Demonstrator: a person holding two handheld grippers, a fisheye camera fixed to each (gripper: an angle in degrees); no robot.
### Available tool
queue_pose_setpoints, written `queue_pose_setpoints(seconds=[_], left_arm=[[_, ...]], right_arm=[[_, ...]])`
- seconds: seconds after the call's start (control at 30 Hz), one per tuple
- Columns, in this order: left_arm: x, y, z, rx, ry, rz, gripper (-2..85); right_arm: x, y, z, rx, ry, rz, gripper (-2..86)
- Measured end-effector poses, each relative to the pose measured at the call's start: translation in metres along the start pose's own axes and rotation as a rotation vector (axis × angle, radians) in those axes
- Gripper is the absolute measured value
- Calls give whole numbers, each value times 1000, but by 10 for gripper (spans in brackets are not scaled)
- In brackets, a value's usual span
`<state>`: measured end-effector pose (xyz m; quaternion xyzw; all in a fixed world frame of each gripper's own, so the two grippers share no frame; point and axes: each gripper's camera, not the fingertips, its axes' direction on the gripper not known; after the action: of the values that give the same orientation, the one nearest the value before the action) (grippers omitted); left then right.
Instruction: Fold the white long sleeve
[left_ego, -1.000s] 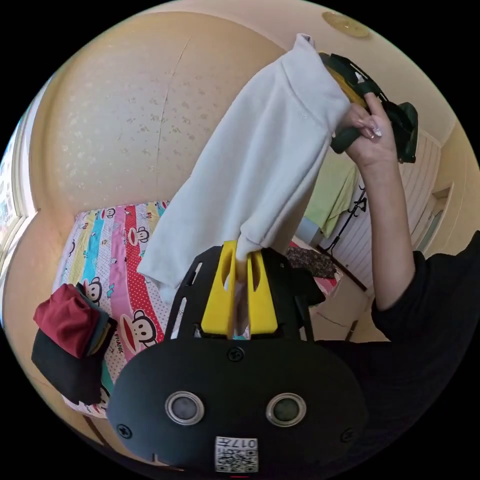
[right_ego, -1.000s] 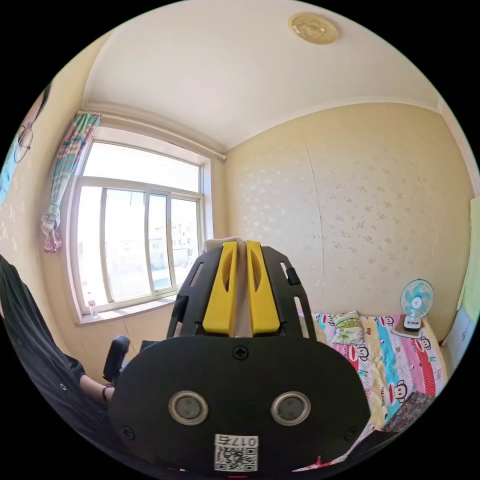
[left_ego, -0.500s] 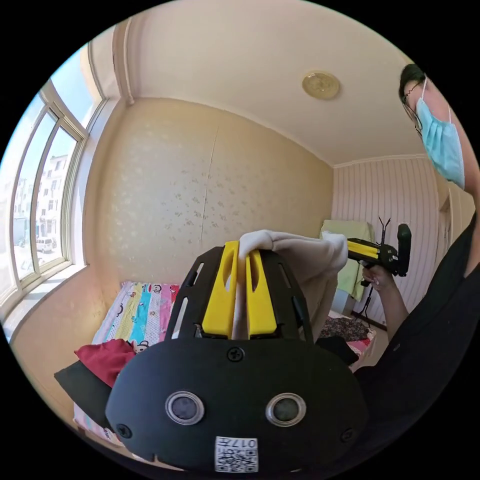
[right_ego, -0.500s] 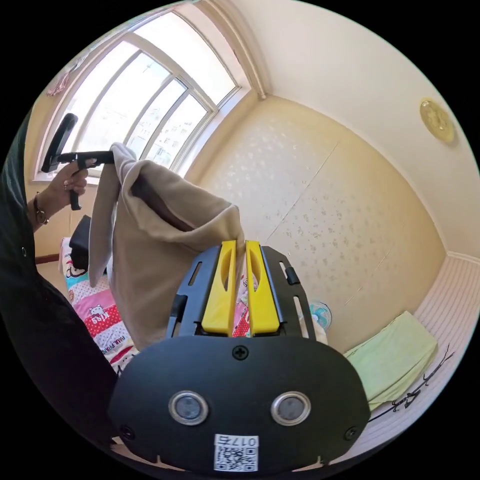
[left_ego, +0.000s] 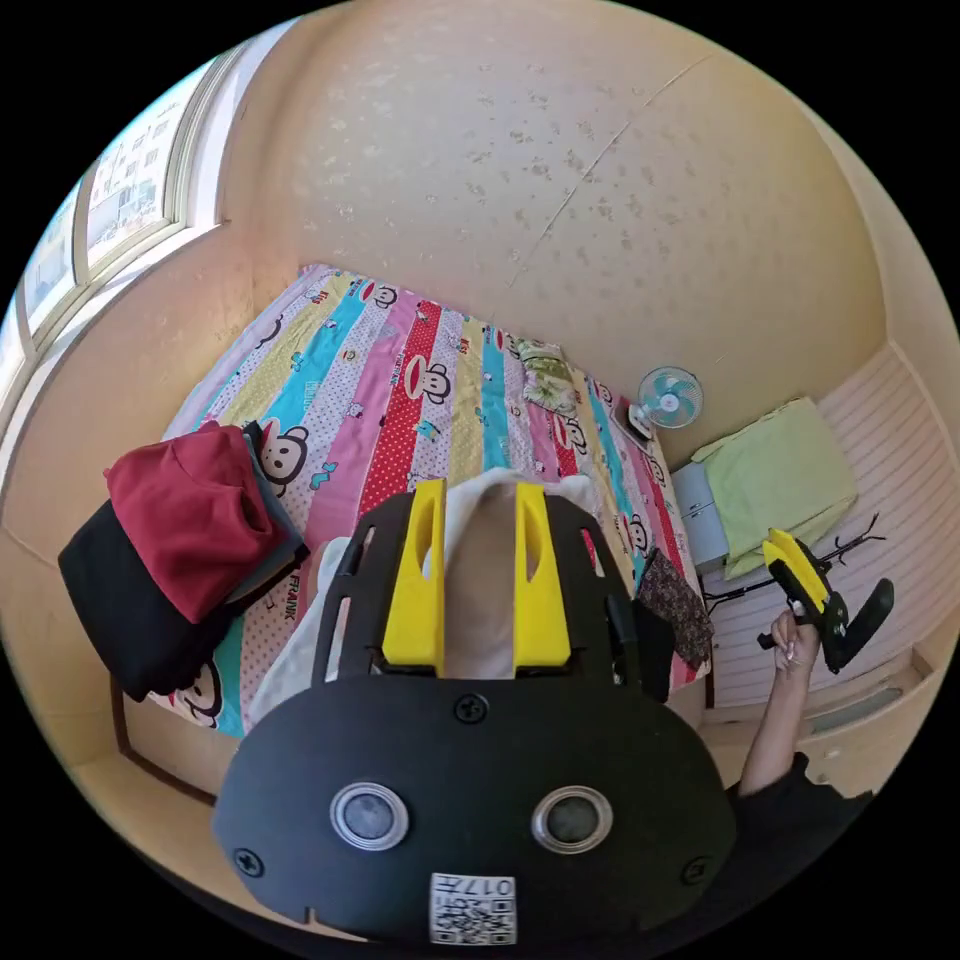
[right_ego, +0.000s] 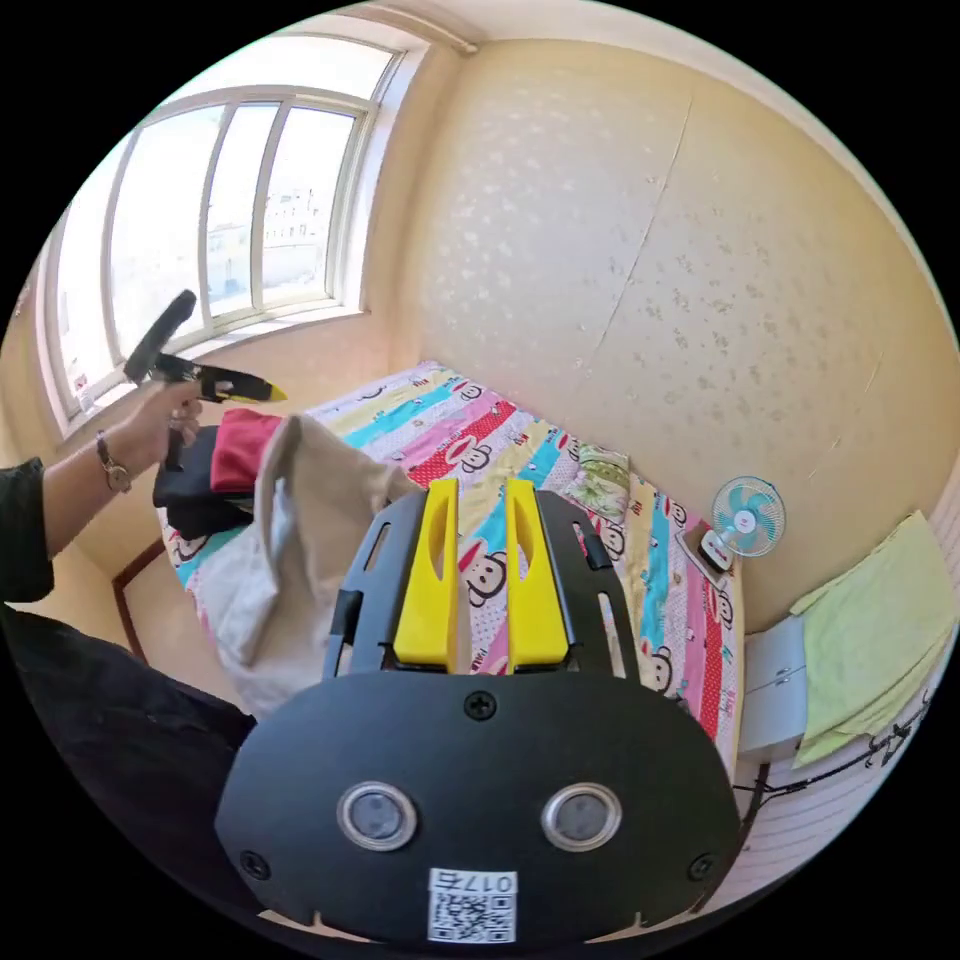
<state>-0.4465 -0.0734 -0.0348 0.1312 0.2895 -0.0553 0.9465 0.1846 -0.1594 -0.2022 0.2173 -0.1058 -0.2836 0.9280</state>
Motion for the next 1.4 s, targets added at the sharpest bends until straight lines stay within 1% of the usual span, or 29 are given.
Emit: queue_pose_setpoints(seconds=[0.07, 0.1, 0.13, 0.17, 0.2, 0.27, 0.37, 0.43, 0.47, 0.5, 0.57, 0.67, 0.73, 0.8, 0.87, 0.97, 1.03, 1.2, 1.27, 1.3, 1.33, 1.37, 1.4], left_arm=[[0, 28, -3, 6, 18, -3, 109], [3, 41, -11, 32, 52, 3, 110], [5, 47, -17, 58, 82, 13, 110], [13, 53, -27, 112, 160, 48, 105], [24, 53, -36, 144, 246, 101, 95], [48, 46, -42, 144, 352, 190, 73], [93, 31, -33, 98, 521, 337, 65], [119, 27, -15, 64, 574, 371, 58], [136, 23, 2, 5, 614, 368, 55], [152, 20, 21, -68, 664, 353, 56], [176, 19, 42, -149, 713, 329, 69], [206, 18, 56, -207, 755, 325, 98], [228, 21, 66, -302, 709, 354, 110], [259, 35, 77, -394, 658, 466, 123], [277, 46, 86, -445, 614, 530, 126], [295, 52, 103, -482, 571, 574, 134], [307, 53, 114, -500, 548, 607, 135], [358, 65, 147, -565, 385, 796, 143], [370, 71, 166, -602, 366, 820, 141], [376, 77, 184, -680, 396, 818, 140], [378, 80, 194, -719, 408, 817, 141], [378, 85, 211, -760, 418, 777, 143], [373, 85, 225, -749, 415, 707, 147]], right_arm=[[-3, 16, -10, 53, -210, 8, 84], [-2, 20, -14, 83, -274, 15, 84], [2, 27, -23, 158, -423, 30, 85], [9, 31, -31, 238, -589, 47, 85], [13, 33, -34, 282, -676, 56, 86], [27, 36, -42, 429, -963, 87, 88], [28, 34, -43, 532, -1166, 83, 93], [21, 29, -39, 532, -1274, 46, 97], [13, 27, -36, 517, -1333, 13, 101], [9, 26, -34, 508, -1352, -5, 102], [-11, 27, -27, 434, -1390, -84, 109], [-30, 37, -17, 336, -1422, -178, 121], [-35, 46, -11, 312, -1418, -190, 125], [-34, 51, -3, 277, -1403, -178, 127], [-25, 60, -1, 308, -1430, -187, 129], [-19, 68, 7, 272, -1400, -170, 136], [-17, 73, 12, 257, -1415, -172, 141], [0, 95, 24, 288, -1464, -134, 145], [6, 108, 36, 270, -1462, -96, 143], [7, 111, 39, 263, -1460, -96, 143], [7, 117, 47, 234, -1464, -84, 143], [8, 123, 56, 208, -1472, -80, 143], [8, 126, 60, 192, -1465, -77, 143]])
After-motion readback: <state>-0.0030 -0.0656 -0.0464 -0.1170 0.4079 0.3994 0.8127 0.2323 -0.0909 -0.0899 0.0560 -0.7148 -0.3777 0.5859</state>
